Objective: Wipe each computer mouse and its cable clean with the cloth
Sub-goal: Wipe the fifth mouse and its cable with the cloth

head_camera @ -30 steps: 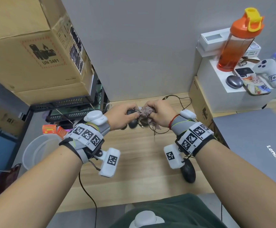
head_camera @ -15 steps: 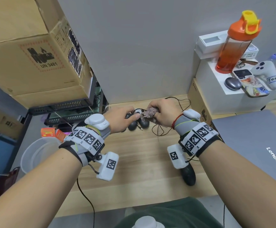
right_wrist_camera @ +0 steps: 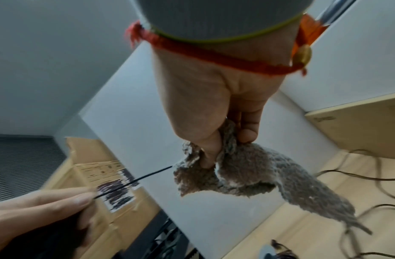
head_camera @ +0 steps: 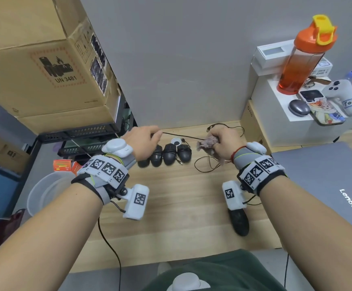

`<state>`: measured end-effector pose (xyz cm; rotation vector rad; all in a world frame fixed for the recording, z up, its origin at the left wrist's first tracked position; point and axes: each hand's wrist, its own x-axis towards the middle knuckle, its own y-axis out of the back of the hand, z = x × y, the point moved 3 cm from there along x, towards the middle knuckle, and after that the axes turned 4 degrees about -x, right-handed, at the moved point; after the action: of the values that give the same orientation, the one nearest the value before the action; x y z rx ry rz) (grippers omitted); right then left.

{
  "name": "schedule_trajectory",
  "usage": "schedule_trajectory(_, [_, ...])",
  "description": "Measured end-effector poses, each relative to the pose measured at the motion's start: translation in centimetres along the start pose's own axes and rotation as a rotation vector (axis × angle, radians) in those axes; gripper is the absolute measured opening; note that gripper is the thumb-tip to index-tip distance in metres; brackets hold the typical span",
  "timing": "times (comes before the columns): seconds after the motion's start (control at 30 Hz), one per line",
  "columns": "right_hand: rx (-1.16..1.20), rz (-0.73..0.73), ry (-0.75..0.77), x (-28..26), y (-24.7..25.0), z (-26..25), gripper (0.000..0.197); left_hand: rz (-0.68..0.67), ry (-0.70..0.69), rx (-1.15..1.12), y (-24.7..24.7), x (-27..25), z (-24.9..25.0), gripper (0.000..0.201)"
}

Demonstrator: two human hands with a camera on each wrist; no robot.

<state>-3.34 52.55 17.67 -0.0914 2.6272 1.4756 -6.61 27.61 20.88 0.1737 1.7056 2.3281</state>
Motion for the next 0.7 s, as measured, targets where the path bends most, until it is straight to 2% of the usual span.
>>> schedule_trajectory(0.17, [-0.009, 0.062, -0.261, -0.2, 0.6, 7.5, 0.012, 0.064, 0.176, -0.061, 2.5, 0.8, -4.9, 0.032])
schedule_trajectory(0.27, [0.111, 0.149, -0.357, 0.8, -0.1, 11.7, 0.014, 0.059, 0.236, -0.090, 2.7, 0.7, -6.2, 0.032])
schedule_trajectory(0.37, [0.173, 0.229, -0.286, -0.5, 2.1, 6.2, 0.009, 0.009, 0.221, -0.166, 1.2, 0.2, -4.2, 0.037])
schedule_trajectory(0.47, [0.223, 0.212, -0.094, -0.4, 2.8, 0.7, 0.014, -0.066, 0.145, -0.216, -0.9, -0.1, -0.7, 0.048])
schedule_trajectory(0.6, [0.098, 0.125, 0.155, -0.2, 1.6, -4.1, 0.013, -0.067, 0.103, -0.323, -1.7, 0.0, 2.8, 0.087])
schedule_trajectory(0.63, [0.055, 0.087, 0.203, -0.3, 1.2, -5.0, 0.013, -0.069, 0.102, -0.347, -1.6, 0.1, 3.5, 0.088])
schedule_trajectory(0.7, [0.001, 0.039, 0.281, -0.5, 0.3, -6.3, 0.014, -0.067, 0.101, -0.362, -1.3, 0.1, 4.3, 0.076])
